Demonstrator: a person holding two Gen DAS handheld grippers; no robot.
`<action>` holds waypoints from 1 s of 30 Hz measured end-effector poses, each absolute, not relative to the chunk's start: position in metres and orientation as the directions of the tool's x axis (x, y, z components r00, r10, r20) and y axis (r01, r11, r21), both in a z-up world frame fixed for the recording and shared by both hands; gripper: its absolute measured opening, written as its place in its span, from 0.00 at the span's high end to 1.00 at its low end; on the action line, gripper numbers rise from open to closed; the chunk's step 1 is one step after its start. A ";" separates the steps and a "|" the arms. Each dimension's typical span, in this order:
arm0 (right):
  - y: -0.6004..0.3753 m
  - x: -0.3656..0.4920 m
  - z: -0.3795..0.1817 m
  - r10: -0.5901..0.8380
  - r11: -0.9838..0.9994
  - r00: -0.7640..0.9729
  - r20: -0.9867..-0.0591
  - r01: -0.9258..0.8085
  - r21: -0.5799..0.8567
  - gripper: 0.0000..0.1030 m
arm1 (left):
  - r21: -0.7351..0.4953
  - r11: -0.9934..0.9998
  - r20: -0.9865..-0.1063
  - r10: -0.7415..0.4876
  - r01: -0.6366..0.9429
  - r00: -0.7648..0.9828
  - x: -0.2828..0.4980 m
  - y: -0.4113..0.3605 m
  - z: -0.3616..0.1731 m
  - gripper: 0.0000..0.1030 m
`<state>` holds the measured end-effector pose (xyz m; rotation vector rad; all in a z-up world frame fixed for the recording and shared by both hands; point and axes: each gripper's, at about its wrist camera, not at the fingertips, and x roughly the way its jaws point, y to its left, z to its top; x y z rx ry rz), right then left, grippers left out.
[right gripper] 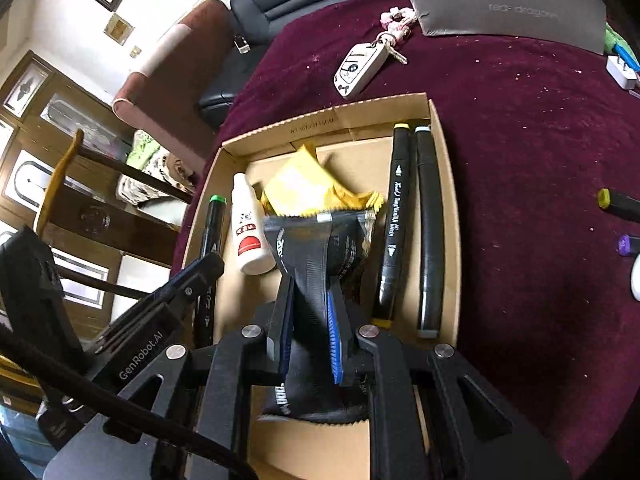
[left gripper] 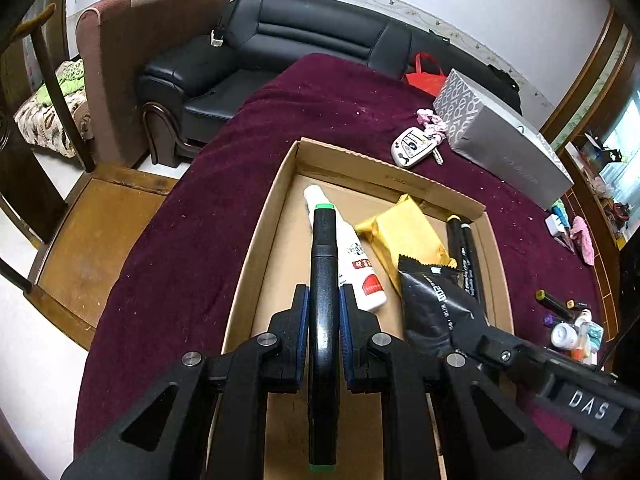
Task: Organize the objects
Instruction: 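Lower the marker and black packet into the tray and open both grippers, then withdraw both grippers from the tray back over the table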
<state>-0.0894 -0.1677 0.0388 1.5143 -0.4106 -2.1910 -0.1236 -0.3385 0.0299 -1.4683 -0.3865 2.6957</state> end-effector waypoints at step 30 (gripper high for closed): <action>0.031 0.021 0.091 -0.331 -0.934 -0.603 -0.726 0.099 0.344 0.52 | -0.483 -0.845 -0.627 0.517 -0.231 -0.583 0.001 -0.236 0.133 0.54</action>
